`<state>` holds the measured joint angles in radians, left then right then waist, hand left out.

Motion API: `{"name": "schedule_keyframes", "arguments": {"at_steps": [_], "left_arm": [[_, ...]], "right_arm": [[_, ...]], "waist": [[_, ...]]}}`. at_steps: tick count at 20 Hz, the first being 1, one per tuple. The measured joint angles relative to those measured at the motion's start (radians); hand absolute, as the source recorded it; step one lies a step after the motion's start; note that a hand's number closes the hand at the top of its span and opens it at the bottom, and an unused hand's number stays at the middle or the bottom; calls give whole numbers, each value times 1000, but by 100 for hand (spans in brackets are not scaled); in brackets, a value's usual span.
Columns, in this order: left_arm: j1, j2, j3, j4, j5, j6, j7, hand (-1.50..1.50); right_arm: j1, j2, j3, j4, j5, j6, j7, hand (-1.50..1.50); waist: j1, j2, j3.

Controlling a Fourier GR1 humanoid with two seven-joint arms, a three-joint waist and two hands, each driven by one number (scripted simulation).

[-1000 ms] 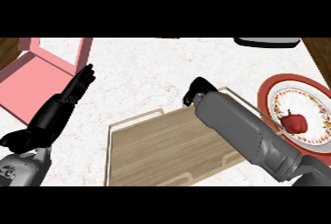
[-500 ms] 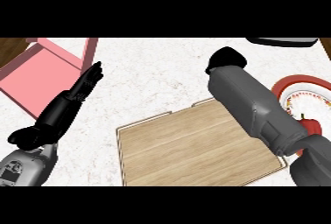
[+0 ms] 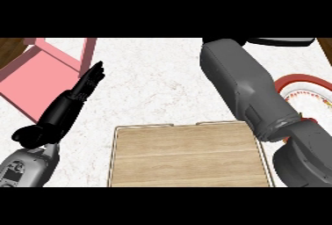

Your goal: Pick the bell pepper from the tray and place it in the plate

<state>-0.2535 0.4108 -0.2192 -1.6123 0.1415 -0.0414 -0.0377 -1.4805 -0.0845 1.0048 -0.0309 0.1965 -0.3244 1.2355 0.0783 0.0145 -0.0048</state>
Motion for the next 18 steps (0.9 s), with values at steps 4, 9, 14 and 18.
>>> {"name": "schedule_keyframes", "arguments": {"at_steps": [4, 9, 14, 18], "left_arm": [[10, 8, 15, -1, 2, 0, 0, 0], [22, 7, 22, -1, -1, 5, 1, 0], [46, 13, 34, -9, -3, 5, -7, 0], [49, 14, 45, -7, 1, 3, -6, 0]], "right_arm": [[-27, -21, 32, 28, 39, -2, 5, 150], [-33, -69, 58, 31, 72, 0, 8, 150], [-4, -116, 65, 31, 87, -22, 3, 150], [23, -147, 70, 31, 99, -59, -3, 150]], "waist": [[-18, -4, 0], [-37, -6, 0], [-52, -10, 2], [-61, -11, 2]]}}
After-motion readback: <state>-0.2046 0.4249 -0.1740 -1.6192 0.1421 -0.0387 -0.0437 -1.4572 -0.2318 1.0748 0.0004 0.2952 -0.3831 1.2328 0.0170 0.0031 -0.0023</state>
